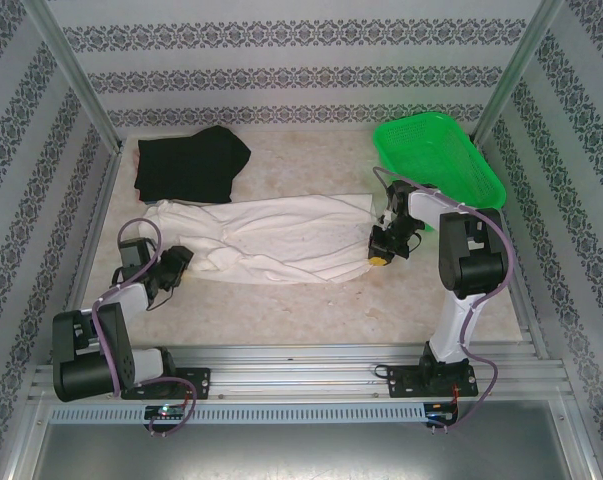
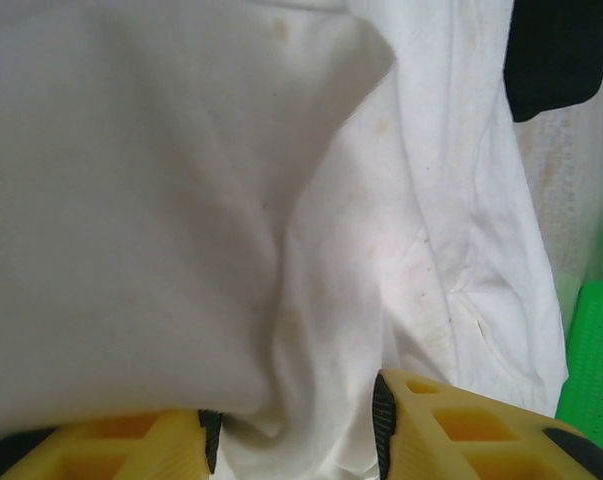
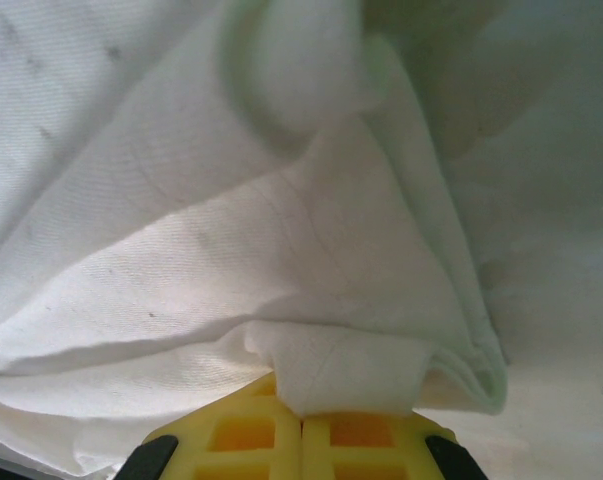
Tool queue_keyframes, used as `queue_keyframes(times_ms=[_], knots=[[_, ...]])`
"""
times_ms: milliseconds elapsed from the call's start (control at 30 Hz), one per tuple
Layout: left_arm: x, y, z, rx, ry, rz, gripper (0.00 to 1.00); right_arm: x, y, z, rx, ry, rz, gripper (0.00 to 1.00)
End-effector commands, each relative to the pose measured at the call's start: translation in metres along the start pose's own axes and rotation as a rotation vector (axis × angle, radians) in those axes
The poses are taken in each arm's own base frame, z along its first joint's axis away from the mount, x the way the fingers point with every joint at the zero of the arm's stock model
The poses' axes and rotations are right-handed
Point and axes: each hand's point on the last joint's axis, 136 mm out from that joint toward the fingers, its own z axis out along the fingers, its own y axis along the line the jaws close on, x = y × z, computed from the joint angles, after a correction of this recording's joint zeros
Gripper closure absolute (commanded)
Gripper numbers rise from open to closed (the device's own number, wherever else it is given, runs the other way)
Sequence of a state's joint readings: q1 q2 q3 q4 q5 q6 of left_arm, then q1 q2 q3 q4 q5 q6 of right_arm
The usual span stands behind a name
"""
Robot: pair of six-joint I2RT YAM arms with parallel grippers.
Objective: Fold and stack the t-shirts
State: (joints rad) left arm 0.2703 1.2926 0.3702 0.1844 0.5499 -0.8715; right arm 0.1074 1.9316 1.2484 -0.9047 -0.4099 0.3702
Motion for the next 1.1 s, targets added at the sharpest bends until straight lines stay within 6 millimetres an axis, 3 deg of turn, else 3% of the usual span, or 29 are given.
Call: queue_keyframes(times_ms=[0, 267, 433, 900, 1067], knots=[[-0.004, -0.007, 0.002, 0.057, -0.012, 0.032, 0.56, -0.001, 0.005, 0.002, -0.007, 0.008, -0.007, 1.0], [0.005, -0.017, -0.008, 0.098, 0.012, 0.131, 0.56, -0.002, 0.006, 0.001, -0.008, 0.007, -0.011, 1.0], [0.004, -0.003, -0.016, -0.031, 0.028, 0.221, 0.55, -0.002, 0.006, 0.001, -0.011, 0.007, -0.016, 1.0], [0.005, 0.002, -0.002, -0.014, 0.043, 0.232, 0.52, -0.001, 0.006, 0.001, -0.018, 0.009, -0.028, 1.0], [0.01, -0.007, -0.004, 0.058, 0.045, 0.228, 0.53, 0.0, 0.005, 0.001, -0.015, 0.009, -0.031, 1.0]])
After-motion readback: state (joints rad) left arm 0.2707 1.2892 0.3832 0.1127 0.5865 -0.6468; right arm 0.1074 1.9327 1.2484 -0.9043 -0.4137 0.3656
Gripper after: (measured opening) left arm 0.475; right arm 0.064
